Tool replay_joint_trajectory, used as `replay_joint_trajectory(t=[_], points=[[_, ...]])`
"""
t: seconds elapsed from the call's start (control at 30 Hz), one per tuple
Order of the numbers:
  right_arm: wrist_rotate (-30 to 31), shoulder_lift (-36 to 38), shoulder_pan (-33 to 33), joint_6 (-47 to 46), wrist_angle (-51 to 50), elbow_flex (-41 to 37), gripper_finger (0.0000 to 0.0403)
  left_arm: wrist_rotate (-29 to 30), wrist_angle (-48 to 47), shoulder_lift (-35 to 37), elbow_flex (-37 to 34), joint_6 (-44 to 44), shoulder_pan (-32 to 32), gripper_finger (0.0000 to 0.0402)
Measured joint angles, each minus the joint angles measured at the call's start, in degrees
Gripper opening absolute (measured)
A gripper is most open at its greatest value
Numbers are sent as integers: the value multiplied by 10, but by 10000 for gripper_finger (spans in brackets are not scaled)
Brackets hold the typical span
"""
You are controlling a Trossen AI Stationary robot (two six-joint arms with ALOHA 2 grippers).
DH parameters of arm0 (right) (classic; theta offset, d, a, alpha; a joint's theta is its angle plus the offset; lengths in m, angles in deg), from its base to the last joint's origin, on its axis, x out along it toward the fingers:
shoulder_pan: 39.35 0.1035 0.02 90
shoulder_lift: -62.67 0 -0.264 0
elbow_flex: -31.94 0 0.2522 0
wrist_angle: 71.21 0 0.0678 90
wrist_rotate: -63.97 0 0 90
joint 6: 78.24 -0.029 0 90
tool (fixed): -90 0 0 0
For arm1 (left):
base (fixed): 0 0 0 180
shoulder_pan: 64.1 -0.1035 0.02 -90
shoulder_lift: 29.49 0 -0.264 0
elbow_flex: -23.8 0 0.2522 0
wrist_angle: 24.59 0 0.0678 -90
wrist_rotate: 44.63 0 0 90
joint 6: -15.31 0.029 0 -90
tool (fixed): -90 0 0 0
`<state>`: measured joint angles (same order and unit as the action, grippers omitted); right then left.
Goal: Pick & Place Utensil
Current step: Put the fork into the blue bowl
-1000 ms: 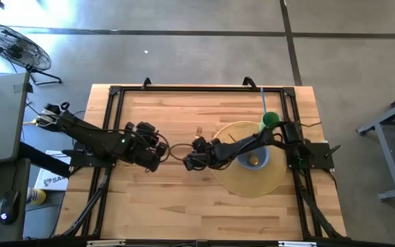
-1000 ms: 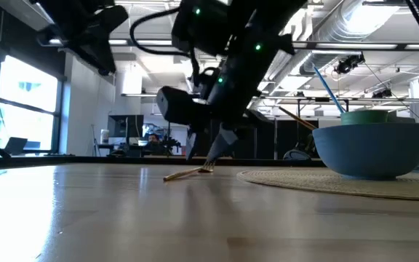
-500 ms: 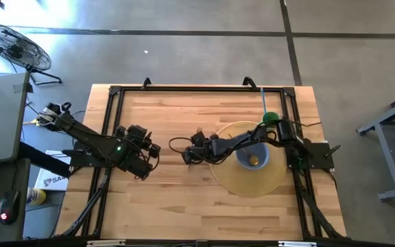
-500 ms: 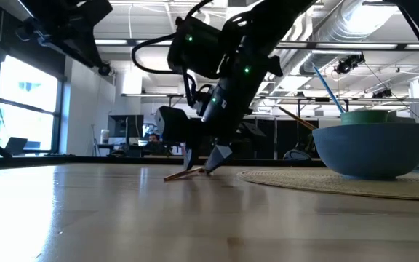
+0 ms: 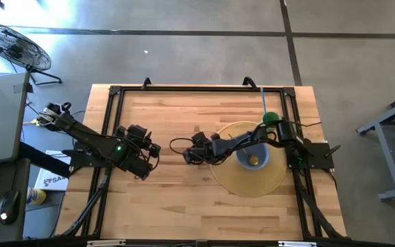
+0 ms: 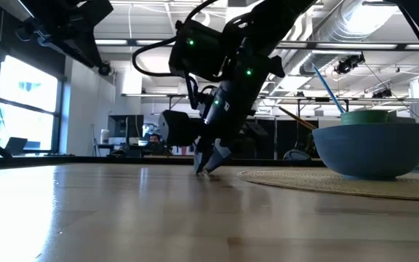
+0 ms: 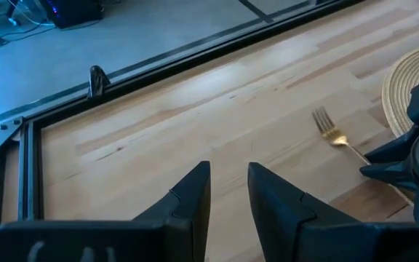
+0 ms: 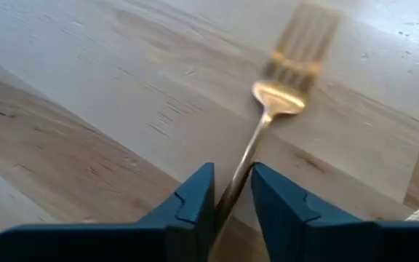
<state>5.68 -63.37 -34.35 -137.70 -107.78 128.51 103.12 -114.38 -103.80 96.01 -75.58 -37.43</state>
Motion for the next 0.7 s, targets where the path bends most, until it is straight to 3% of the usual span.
replay_joint_trajectory(t=[0.33, 0.7], points=[[-5, 0, 3, 15, -1, -1, 26, 0, 0, 0, 0, 0, 0, 90], [-22, -1, 16, 33, 21, -2, 32, -6, -2, 0, 0, 1, 0, 90]])
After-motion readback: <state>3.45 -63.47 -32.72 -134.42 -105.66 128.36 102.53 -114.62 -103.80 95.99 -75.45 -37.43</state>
